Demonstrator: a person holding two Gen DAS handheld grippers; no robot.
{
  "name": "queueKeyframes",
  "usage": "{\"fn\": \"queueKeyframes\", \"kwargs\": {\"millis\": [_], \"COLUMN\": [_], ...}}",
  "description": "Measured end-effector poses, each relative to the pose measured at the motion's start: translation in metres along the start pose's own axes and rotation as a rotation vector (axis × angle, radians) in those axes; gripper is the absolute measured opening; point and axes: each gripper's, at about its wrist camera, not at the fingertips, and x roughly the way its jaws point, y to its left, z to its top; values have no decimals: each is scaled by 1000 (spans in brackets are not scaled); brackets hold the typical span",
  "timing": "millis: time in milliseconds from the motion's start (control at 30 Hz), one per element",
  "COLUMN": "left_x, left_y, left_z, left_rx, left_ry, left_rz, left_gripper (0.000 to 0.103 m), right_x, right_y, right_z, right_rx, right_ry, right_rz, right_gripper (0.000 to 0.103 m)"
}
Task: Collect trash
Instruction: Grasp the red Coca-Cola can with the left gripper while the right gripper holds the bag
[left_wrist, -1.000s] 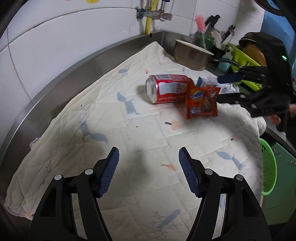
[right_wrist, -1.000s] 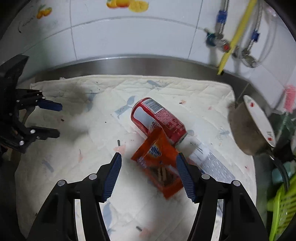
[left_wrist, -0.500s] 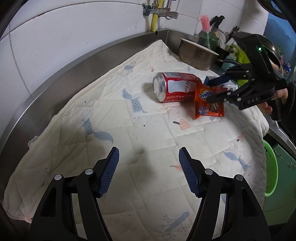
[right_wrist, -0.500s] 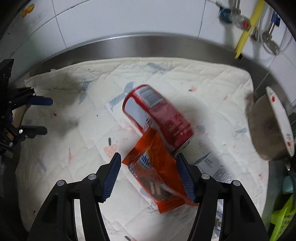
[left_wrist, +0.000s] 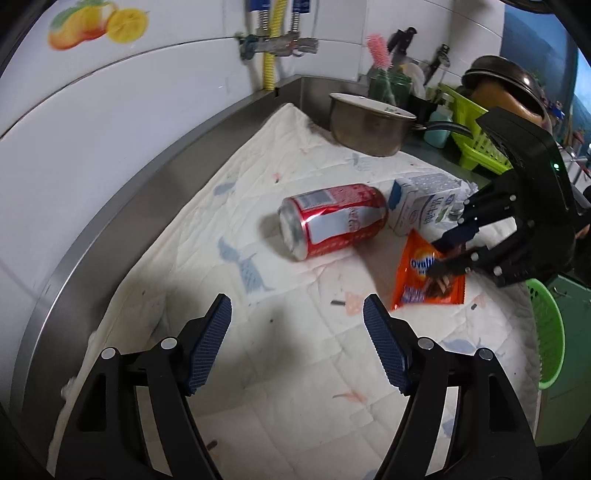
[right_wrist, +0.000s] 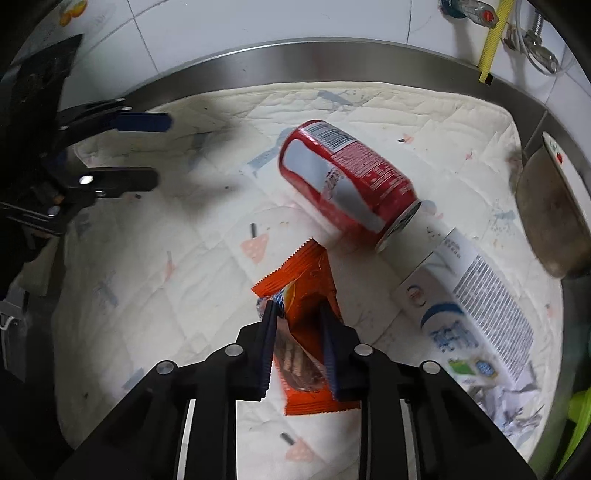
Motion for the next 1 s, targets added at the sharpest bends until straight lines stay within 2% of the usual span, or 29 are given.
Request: {"fn": "queueKeyframes", "kwargs": {"millis": [167, 333, 367, 433, 467, 567, 633, 767, 1000], "left_x": [5, 16, 19, 28, 30, 42, 50, 74, 94], "left_y": [-3, -2, -2, -3, -4, -8, -9, -15, -16], "left_z": [9, 20, 22, 30, 32, 43, 49, 60, 80], "left_rx": [22, 39, 46, 78, 92, 175, 219, 353, 438], "left_ry": [-2, -15, -17, -18, -22, -48, -39, -9, -15], "left_rz": [-3, -30, -39, -53, -49, -64, -95, -96, -161], "left_gripper": [74, 74, 74, 92, 94, 94, 94, 94, 94], "right_x": [0, -15, -19, -30, -35, -53, -64, -87, -109], "right_y": [7, 20, 22, 31, 34, 41, 47, 61, 80], "right_z": [-7, -22, -25, -37, -42, -61, -74, -104, -142], "right_rx": [35, 53, 57, 65, 72, 116, 138, 202, 304], "right_ry": [-36, -82, -88, -113, -126, -171, -199, -233, -268], "right_rz": [-21, -36, -34, -36, -33, -27, -27, -38, -72], "right_gripper": [15, 8, 8, 7, 7, 7, 7, 7, 7]}}
